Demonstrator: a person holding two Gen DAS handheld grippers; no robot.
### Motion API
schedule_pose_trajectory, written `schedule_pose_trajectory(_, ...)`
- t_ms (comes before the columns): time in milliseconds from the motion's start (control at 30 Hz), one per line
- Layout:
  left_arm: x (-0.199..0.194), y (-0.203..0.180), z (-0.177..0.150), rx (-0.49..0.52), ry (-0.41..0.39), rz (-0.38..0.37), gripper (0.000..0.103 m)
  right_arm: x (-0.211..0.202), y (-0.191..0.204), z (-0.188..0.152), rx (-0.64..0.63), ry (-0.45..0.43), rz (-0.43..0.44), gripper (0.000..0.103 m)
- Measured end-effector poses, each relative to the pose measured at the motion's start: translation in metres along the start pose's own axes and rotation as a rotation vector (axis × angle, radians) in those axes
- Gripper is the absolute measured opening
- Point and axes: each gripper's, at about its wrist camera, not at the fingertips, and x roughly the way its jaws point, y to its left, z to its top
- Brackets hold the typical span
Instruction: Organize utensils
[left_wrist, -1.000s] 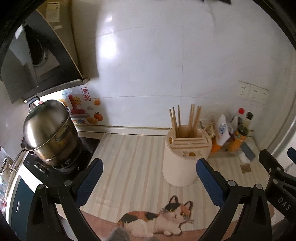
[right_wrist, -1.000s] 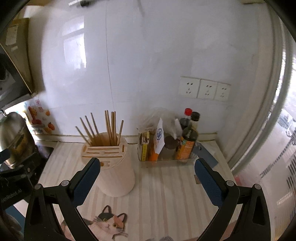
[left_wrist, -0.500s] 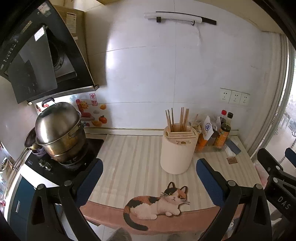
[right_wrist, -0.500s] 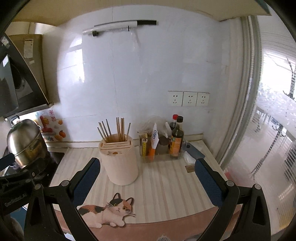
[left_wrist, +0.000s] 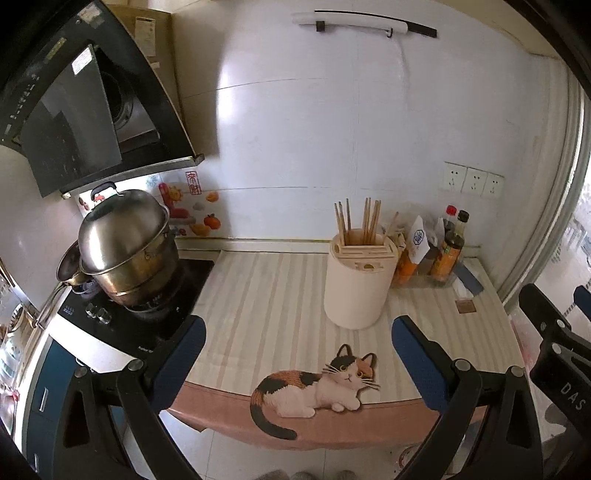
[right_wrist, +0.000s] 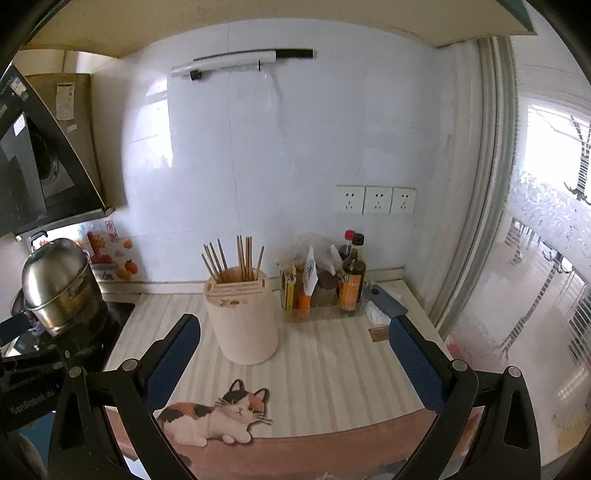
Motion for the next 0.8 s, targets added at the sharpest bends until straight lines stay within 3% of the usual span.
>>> schedule_pose_trajectory(800, 0.006, -0.010, 0.013, -0.021, -0.002, 0.024, 0.103, 0.018, -0.010, 0.011, -0.029, 0.022, 0.019, 0.103)
